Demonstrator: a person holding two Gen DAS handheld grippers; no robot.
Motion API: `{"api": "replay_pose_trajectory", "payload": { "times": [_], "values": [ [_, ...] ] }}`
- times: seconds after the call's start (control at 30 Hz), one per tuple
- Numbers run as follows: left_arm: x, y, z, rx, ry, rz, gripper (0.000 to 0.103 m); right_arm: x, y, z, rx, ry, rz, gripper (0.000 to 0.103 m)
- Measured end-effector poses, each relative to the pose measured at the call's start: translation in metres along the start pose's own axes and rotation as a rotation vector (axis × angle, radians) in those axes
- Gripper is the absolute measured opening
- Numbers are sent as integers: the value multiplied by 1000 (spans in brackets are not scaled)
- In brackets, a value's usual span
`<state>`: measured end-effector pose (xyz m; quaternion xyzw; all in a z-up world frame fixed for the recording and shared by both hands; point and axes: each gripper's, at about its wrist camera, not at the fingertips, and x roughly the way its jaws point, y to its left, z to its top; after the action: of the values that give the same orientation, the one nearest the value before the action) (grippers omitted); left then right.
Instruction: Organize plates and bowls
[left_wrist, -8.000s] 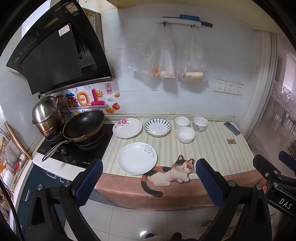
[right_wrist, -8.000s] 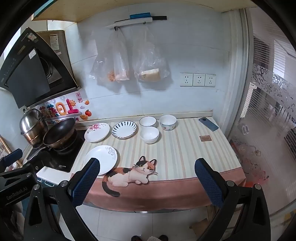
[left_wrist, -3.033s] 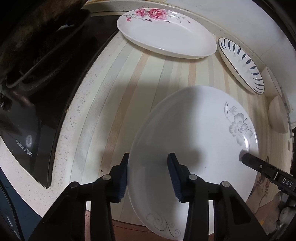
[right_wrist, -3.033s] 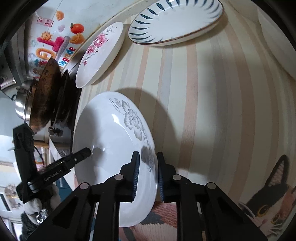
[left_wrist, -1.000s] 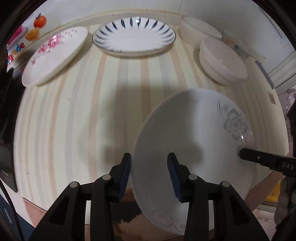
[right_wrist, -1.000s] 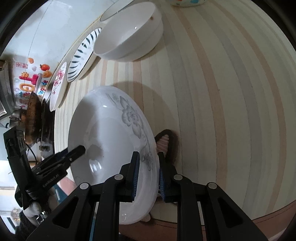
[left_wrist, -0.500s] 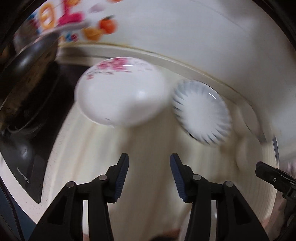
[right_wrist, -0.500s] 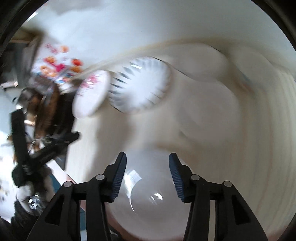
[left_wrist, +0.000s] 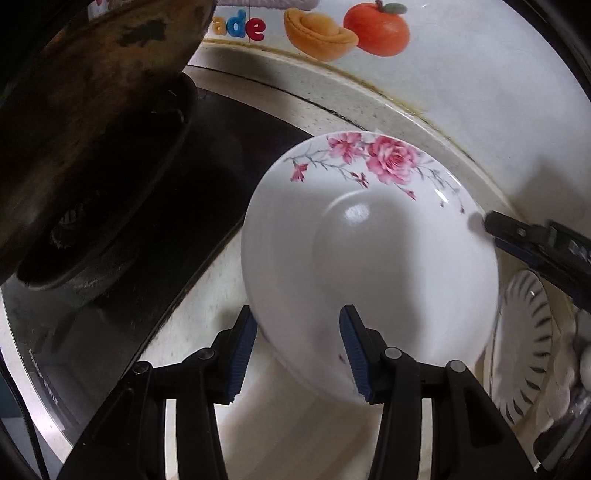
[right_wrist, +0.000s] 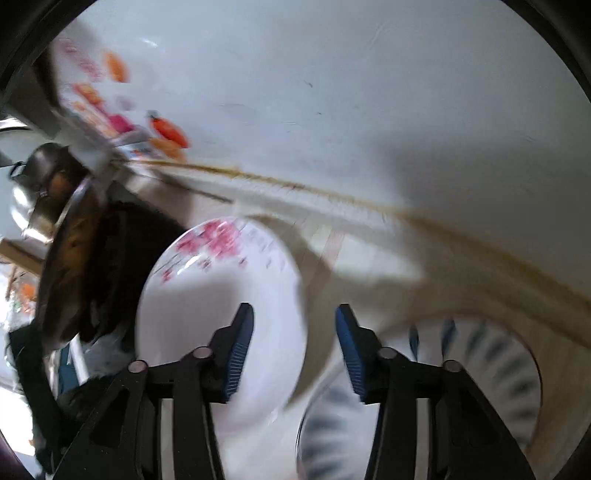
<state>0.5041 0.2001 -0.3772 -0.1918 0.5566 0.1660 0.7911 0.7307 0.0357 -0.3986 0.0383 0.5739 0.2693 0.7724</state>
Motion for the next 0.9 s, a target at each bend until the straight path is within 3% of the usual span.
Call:
{"api": "replay_pose_trajectory", "payload": {
  "times": [0.13, 0.33, 0.63, 0.9],
  "values": [
    [4, 6, 4, -25, -19, 14, 37, 25, -1, 9, 12, 19, 20, 20],
    [2, 8, -3, -17, -39, 18, 22, 32, -3, 5, 25, -1, 18, 19],
    [-31, -1, -20, 21, -67, -16, 22, -2, -9, -14, 26, -33, 8, 19],
    [-67, -27, -36, 79, -90, -81, 22, -67, -23, -45, 77, -82, -1, 19]
  ]
}}
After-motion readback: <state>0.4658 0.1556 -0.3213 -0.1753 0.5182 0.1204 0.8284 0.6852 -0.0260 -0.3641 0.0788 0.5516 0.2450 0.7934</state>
